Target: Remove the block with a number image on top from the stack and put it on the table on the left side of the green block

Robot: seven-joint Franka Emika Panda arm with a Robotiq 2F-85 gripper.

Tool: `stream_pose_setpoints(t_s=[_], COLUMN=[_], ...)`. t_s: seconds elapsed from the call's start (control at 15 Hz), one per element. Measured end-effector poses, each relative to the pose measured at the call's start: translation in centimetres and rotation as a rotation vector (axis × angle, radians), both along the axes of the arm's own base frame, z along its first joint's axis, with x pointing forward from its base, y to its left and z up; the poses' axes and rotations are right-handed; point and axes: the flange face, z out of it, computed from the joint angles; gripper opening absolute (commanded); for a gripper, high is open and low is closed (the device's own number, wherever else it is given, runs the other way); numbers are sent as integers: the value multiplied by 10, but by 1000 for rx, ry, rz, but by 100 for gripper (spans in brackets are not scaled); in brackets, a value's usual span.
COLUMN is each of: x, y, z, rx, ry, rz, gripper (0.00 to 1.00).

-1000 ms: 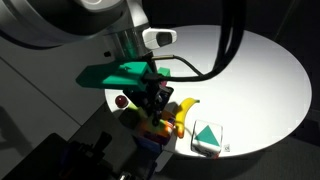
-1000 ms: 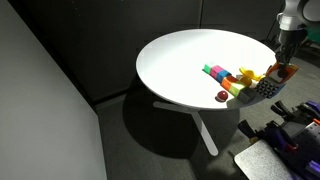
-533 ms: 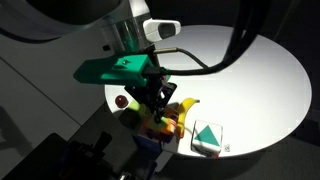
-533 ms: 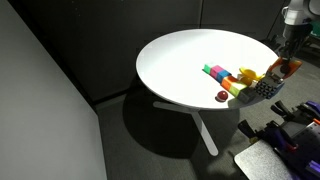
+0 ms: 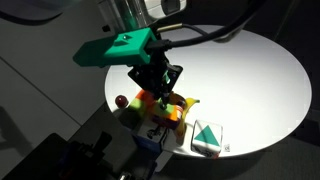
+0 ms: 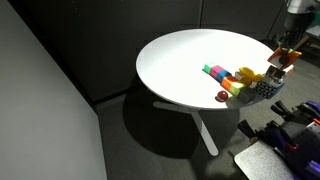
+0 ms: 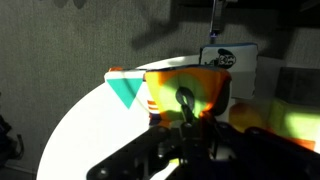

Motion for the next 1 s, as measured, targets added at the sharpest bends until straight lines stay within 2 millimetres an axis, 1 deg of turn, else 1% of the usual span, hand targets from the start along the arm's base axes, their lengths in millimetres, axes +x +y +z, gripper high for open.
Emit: stream_pose_setpoints(t_s=[0.27, 0.53, 0.73, 1.0], x=[16, 41, 66, 107], y=[0, 8, 16, 29], z=[17, 26, 27, 25], rx=[2, 18, 30, 43], ry=[-26, -46, -58, -62], rz=[-14, -16, -10, 3], gripper=[5, 5, 5, 5])
